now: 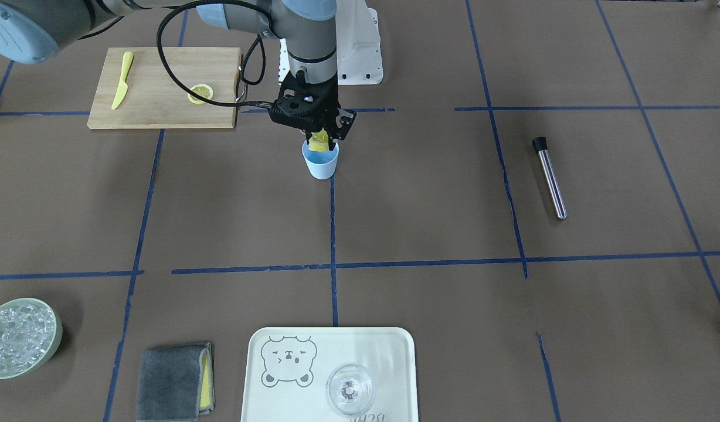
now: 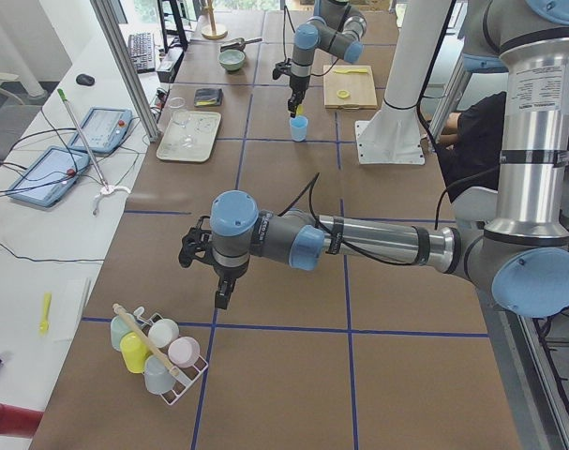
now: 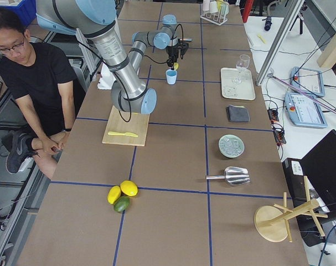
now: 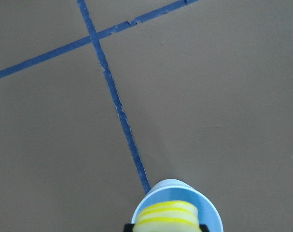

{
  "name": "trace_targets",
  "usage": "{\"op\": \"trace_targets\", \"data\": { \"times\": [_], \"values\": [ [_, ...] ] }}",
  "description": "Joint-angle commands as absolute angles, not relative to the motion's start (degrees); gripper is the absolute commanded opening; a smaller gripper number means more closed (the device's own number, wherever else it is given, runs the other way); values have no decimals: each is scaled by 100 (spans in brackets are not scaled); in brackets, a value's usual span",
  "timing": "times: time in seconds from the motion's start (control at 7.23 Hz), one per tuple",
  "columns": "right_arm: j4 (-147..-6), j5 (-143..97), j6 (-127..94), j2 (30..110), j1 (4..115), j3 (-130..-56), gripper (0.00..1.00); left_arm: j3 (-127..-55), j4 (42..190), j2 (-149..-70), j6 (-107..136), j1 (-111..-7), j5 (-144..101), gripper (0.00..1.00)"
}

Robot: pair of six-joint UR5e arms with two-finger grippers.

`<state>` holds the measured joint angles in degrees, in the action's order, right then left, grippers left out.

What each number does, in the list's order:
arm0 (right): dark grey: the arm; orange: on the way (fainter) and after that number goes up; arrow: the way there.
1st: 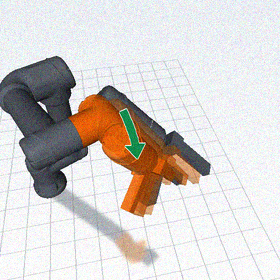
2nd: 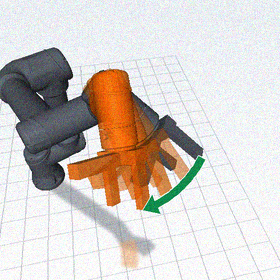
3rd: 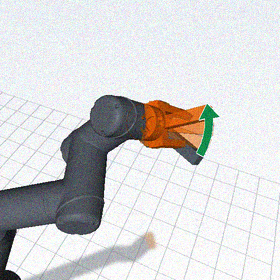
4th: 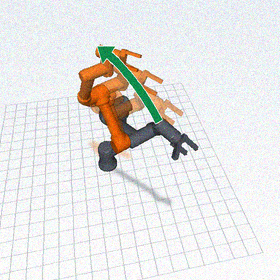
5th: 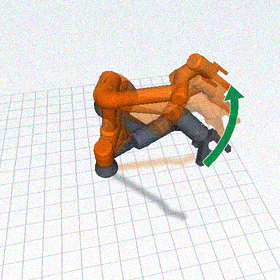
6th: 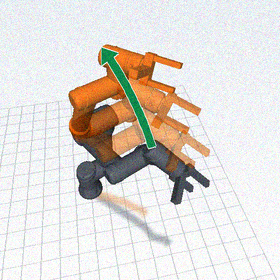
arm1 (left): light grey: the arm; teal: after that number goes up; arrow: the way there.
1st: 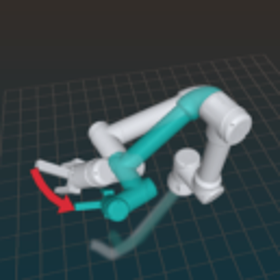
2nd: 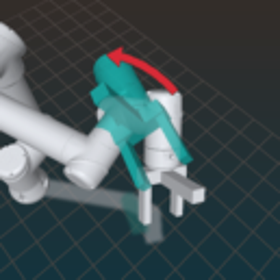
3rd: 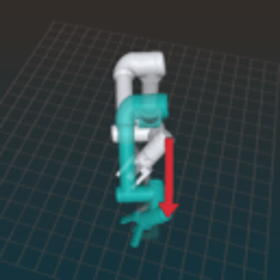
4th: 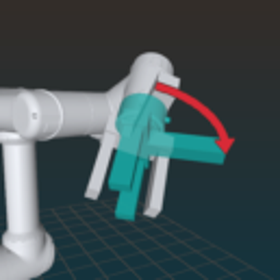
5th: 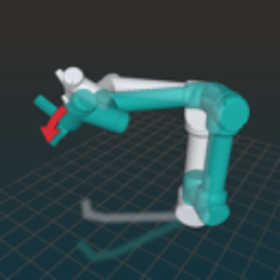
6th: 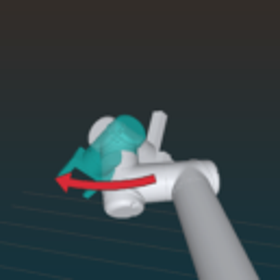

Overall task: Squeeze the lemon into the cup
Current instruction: 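Carry the lemon slice with the right gripper and drop it into the blue cup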

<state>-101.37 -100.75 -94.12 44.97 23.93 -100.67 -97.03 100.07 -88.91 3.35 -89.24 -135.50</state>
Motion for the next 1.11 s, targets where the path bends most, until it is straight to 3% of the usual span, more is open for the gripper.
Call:
{"op": "trace_targets", "data": {
  "times": [0.0, 0.28, 0.55, 0.69, 0.97],
  "values": [
    [-10125, -10072, -9413, 4544, 2286, -10037, 42, -9694, 10011, -8895, 334, -8921, -13553, 100],
    [-10125, -10072, -9404, 4570, 2259, -10054, 54, -9694, 10011, -8895, 334, -8921, -13544, 100],
    [-10125, -10072, -9396, 4562, 2268, -10081, 88, -9677, 10019, -8895, 334, -8921, -13544, 100],
    [-10125, -10072, -9387, 4562, 2276, -10107, 100, -9677, 10020, -8895, 334, -8921, -13553, 100],
    [-10134, -10099, -9378, 4579, 2329, -10204, 100, -9677, 10020, -8895, 334, -8921, -13553, 100]
  ]
}}
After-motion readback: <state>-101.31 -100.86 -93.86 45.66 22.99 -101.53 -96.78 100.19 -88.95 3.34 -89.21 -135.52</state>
